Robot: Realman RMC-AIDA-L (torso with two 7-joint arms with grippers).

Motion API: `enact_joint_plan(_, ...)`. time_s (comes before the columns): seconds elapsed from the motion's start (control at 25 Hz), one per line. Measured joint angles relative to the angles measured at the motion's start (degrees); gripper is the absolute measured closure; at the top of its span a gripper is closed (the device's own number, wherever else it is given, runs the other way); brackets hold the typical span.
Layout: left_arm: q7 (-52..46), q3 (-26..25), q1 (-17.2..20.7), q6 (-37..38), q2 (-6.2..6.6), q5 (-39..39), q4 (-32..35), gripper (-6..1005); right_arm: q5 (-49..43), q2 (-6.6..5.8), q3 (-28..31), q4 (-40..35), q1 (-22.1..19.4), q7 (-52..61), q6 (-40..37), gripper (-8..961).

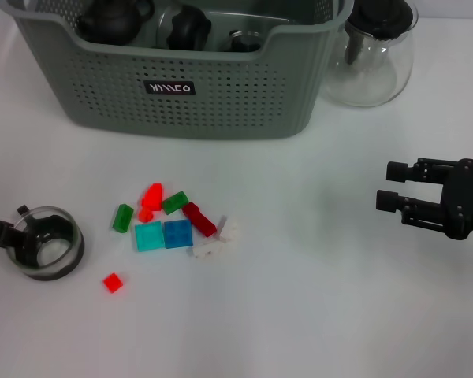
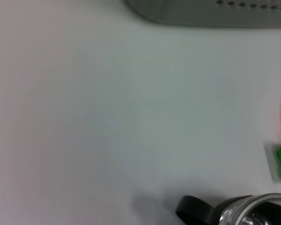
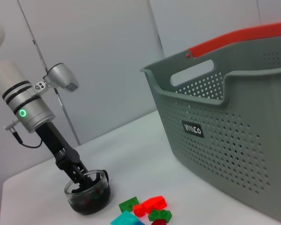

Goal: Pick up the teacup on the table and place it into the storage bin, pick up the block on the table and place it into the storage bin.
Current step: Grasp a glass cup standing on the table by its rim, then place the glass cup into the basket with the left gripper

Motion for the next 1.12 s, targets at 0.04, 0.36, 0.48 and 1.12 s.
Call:
enact_joint_plan(0.04,-0.15,0.08,-0.02,0.0,0.0,0.01,0.0,629,0.0,0.01,0.0,0.0,0.06,0.04,0.0,369)
enact_joint_plan(0.36,-0.59,0.35,-0.83,1.66,0.35,-0.29,0.03,717,0.0,-0.1,0.0,0.0,0.08,0.11,0.0,369)
enact_joint_plan(0.48,-0.51,0.15,-1.19,2.27,0.61,-0.37,-0.06,828,0.0,-0.15,0.0,0.0,0.06,0.12,0.0,369)
enact_joint_plan(1.12,16.71,-23.24,-11.4,20.91,9.53,-34.45,-22.47,956,0.0,-0.15,0.0,0.13,0.02,-0.46,0.06,369)
